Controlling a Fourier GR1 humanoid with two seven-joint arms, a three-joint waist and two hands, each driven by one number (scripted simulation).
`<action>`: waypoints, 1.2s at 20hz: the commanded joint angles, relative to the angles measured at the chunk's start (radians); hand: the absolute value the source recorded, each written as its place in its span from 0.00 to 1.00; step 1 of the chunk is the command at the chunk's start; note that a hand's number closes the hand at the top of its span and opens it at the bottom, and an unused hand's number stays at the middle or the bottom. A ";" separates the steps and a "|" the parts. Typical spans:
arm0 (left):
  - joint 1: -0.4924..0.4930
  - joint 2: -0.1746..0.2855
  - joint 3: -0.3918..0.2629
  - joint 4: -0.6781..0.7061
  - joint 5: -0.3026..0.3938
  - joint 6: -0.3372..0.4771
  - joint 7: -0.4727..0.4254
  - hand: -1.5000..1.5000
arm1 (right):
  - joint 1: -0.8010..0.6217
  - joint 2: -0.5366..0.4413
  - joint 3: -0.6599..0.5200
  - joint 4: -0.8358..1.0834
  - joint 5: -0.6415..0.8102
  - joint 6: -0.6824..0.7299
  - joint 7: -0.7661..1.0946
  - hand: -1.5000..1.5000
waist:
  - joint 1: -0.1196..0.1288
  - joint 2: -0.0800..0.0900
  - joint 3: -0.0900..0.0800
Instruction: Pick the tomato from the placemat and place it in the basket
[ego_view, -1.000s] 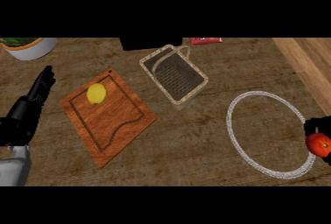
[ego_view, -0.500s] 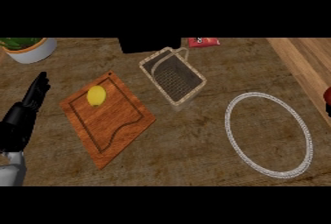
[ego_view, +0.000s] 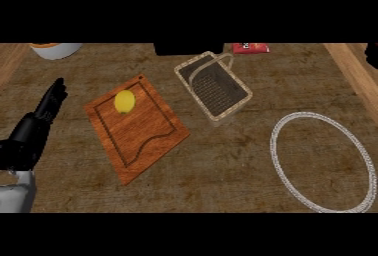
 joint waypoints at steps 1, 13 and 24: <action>-0.040 -0.008 -0.020 -0.006 0.004 -0.015 0.021 0.50 | -0.212 0.073 0.113 -0.133 0.054 0.134 0.267 1.00 | 0.041 0.017 0.002; -0.083 -0.041 -0.040 0.028 -0.014 -0.013 -0.019 0.50 | -0.784 0.234 0.135 0.274 0.176 0.238 0.633 1.00 | 0.083 0.046 0.008; -0.049 -0.006 -0.006 -0.015 0.008 -0.050 -0.025 0.50 | -0.842 0.316 -0.025 0.585 0.170 0.151 0.641 1.00 | 0.083 0.046 0.010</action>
